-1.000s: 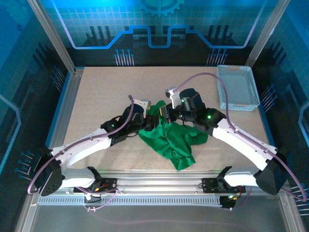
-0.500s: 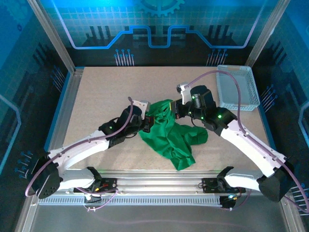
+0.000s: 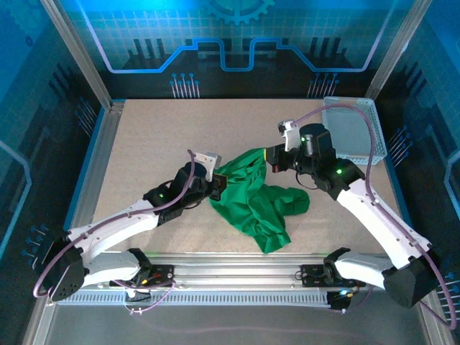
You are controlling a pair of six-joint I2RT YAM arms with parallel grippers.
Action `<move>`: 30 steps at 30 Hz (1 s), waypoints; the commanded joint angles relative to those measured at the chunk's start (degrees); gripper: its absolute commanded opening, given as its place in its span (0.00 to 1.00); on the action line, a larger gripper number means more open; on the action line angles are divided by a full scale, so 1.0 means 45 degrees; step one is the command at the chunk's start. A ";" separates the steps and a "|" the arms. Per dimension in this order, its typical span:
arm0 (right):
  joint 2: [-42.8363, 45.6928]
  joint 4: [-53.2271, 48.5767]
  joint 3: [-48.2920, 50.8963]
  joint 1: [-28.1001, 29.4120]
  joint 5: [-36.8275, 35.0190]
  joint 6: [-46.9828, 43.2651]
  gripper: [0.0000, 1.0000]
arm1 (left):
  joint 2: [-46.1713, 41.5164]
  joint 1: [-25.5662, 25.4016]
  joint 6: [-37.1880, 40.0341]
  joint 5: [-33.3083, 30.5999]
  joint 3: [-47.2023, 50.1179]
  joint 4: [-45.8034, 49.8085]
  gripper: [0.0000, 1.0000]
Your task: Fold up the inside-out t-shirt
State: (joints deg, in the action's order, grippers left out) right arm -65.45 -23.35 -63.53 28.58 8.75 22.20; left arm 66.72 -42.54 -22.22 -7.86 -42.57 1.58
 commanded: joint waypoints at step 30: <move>-0.0777 0.0634 -0.0689 0.2863 -0.0882 -0.1505 0.00 | 0.0343 -0.0685 0.2211 -0.0068 -0.2489 0.1371 0.06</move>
State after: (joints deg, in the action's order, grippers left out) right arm -68.60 -20.99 -65.34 41.21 7.33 16.84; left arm 68.34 -45.50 -11.92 -10.66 -52.14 7.90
